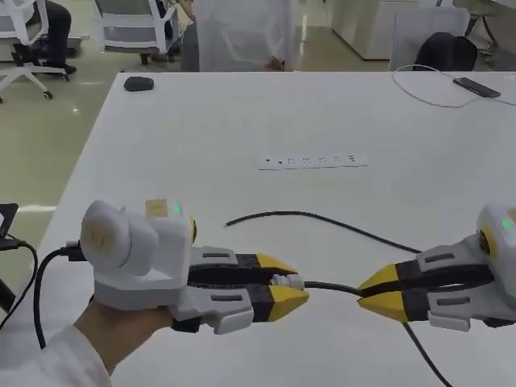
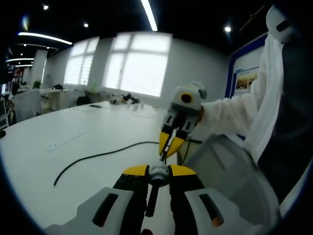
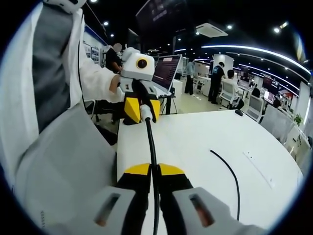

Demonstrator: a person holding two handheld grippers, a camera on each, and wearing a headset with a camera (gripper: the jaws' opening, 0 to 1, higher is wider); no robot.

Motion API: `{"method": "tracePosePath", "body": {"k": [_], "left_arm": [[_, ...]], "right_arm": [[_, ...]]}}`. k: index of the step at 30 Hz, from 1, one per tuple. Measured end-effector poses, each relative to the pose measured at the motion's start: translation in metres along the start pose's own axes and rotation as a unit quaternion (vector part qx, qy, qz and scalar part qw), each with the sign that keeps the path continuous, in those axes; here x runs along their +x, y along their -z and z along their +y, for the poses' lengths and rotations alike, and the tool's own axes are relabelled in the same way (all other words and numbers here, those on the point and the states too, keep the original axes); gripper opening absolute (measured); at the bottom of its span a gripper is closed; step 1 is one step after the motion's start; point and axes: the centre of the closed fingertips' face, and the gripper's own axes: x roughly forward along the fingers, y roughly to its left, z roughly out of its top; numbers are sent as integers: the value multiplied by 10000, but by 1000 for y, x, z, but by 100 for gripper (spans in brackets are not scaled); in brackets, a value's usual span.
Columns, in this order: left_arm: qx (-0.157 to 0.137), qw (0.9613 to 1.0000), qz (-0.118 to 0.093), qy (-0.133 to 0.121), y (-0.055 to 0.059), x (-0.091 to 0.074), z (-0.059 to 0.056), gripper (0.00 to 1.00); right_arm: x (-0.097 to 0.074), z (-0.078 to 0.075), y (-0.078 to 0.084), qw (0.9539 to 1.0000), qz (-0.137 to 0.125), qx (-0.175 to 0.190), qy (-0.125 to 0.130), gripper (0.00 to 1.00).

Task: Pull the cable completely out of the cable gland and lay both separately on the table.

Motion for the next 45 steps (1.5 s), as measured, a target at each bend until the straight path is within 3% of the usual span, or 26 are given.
{"method": "tracePosePath", "body": {"k": [16,25,29,31,37,45], "left_arm": [[-22,9998,12,-198,2,-11,8,16],[-46,9998,21,-190,4,-11,7,16],[-71,9998,23,-197,5,-10,6,16],[-88,9998,37,-200,7,-10,6,16],[-112,9997,74,-195,11,-8,6,16],[-133,9995,61,-275,10,-11,8,16]], "right_arm": [[-14,-17,51,9982,277,472,262,4],[-20,-47,83,9919,309,924,810,4],[-8,-61,100,9865,382,1156,1094,4],[0,-62,110,9855,567,1161,1098,4],[27,-72,141,9804,799,1430,1097,5],[53,-68,169,9720,1058,1788,1099,5]]}}
